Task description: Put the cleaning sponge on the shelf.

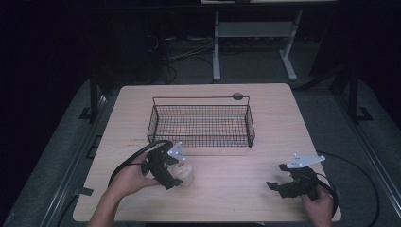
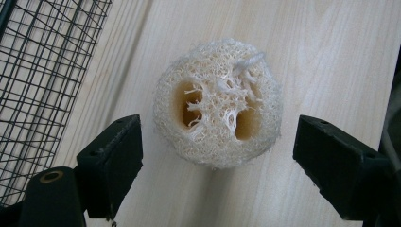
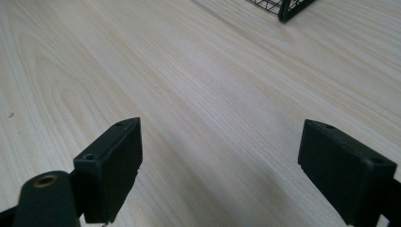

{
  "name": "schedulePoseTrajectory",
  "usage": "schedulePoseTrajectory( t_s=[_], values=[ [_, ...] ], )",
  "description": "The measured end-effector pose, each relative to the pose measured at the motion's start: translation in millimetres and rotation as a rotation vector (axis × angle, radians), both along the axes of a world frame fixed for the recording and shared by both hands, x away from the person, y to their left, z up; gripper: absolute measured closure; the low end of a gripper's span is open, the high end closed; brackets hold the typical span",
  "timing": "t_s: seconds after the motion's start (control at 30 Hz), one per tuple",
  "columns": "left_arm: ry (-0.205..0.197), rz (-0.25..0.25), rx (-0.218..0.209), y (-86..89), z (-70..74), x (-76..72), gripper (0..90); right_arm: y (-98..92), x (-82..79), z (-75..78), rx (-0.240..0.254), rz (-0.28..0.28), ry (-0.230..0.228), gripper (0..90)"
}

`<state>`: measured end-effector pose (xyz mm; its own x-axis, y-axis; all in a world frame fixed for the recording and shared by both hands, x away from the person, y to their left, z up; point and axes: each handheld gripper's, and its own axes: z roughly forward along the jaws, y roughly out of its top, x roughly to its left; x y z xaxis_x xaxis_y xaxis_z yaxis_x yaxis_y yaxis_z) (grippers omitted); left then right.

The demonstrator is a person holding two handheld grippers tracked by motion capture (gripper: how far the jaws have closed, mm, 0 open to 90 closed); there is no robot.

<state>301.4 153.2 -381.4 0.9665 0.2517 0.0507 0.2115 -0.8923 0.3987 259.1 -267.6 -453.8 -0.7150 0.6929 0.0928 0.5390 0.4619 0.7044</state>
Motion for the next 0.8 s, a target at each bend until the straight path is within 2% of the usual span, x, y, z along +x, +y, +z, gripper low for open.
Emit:
schedulePoseTrajectory(
  t_s=[0.7,0.8],
  values=[
    [0.039,-0.025,0.044,-14.8,-8.2,7.5,15.7,0.8,0.5,-0.1,0.000,0.004,0.001,14.2],
    [0.048,-0.035,0.051,-16.6,-9.2,8.3,18.3,1.0,0.3,0.0,0.000,0.004,0.004,14.2]
  ],
)
